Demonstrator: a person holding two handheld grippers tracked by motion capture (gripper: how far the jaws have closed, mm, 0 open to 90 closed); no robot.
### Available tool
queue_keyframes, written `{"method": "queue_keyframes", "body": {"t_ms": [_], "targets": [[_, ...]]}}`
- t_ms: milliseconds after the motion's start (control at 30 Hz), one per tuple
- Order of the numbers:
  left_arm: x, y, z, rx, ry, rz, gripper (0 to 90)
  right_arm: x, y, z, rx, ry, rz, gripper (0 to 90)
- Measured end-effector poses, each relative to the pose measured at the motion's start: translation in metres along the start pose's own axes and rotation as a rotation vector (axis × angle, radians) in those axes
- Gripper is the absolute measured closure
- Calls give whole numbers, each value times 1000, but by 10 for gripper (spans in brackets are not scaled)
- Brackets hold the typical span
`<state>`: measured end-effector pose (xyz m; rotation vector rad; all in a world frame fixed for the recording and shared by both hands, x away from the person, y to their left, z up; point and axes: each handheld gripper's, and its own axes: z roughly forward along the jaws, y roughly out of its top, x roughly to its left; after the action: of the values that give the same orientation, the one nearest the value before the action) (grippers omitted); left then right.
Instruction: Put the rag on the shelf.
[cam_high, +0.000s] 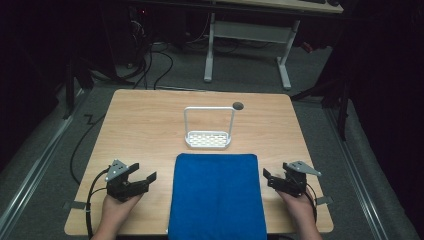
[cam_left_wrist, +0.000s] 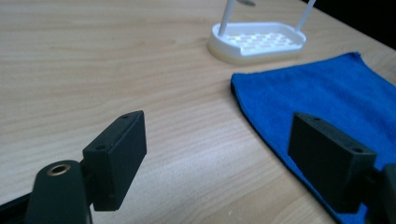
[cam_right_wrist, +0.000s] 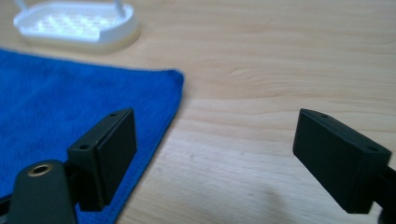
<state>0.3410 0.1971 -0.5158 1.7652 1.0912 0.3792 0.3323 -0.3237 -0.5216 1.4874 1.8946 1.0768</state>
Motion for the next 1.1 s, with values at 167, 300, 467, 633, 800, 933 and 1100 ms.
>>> {"method": "queue_keyframes", "body": {"t_ms": [167,300,467,633,800,933,1100], "targets": [[-4,-1,2,14,-9,-3,247,8,3,9,54,23,-77,139],[-12,-3,6,31,14,40,239,9,6,8,53,48,-104,153],[-25,-2,12,47,-23,72,260,13,9,11,48,71,-124,278],[-48,0,38,186,-121,101,513,21,12,16,48,125,-180,577],[-76,1,63,274,-124,207,728,47,10,26,131,181,-241,734],[-80,1,66,288,-96,248,787,57,7,32,154,163,-276,772],[-80,-3,57,300,-99,284,799,67,4,29,153,180,-301,813]]}}
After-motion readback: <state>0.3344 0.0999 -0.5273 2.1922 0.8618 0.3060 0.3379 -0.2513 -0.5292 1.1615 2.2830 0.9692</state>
